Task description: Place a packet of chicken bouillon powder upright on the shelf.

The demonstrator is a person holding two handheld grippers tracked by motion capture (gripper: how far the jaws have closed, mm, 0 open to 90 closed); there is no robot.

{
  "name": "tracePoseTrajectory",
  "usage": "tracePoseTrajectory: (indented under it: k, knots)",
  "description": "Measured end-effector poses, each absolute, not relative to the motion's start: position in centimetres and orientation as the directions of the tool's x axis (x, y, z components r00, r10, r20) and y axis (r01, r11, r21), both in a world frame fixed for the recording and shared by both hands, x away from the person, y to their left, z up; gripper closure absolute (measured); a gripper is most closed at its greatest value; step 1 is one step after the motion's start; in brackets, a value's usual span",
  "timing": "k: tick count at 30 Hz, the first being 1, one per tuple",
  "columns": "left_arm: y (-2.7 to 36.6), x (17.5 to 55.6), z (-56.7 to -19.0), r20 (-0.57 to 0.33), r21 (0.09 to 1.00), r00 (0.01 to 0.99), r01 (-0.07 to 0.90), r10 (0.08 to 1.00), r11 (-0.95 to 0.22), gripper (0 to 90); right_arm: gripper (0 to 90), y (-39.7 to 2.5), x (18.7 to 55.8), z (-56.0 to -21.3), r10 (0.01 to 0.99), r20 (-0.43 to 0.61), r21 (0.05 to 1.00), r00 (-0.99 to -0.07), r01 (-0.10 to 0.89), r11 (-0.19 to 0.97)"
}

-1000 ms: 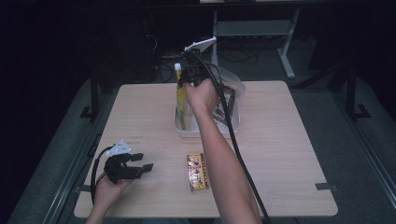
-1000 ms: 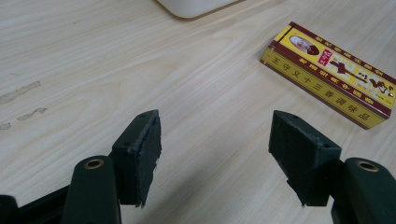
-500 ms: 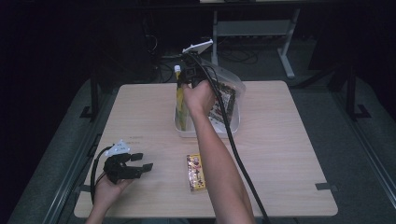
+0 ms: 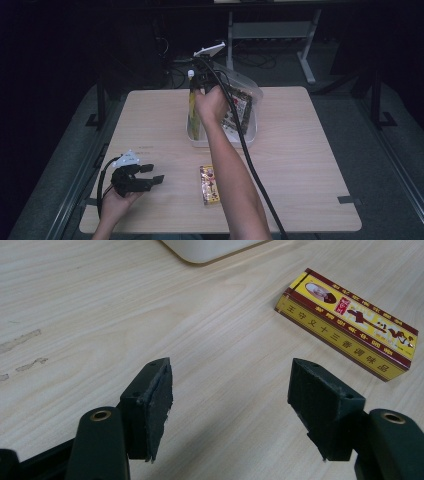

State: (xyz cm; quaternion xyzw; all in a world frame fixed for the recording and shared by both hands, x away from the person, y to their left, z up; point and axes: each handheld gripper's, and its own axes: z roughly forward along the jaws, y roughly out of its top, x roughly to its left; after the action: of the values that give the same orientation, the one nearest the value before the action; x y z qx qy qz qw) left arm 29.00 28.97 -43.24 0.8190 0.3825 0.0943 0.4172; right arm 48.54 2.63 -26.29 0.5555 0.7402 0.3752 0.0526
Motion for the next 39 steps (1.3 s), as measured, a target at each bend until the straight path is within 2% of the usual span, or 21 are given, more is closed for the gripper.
tracePoseTrajectory:
  k: [12,21,39]
  knots:
    - [28.8,29.0,-43.2,-0.163,0.756,0.697,0.543,0.698,-0.365,33.7,89.3,2.9,48.0,-25.9,0.874,0.31,0.637,-0.375,0.764,0.101]
    - [28.6,28.9,-43.1,-0.159,0.757,0.702,0.538,0.694,-0.371,33.6,89.3,3.1,47.2,-25.7,0.867,0.339,0.66,-0.365,0.749,0.058]
    - [28.6,28.9,-43.2,-0.161,0.759,0.701,0.538,0.695,-0.367,33.7,89.3,3.6,47.1,-26.8,0.887,0.269,0.703,-0.375,0.706,0.085]
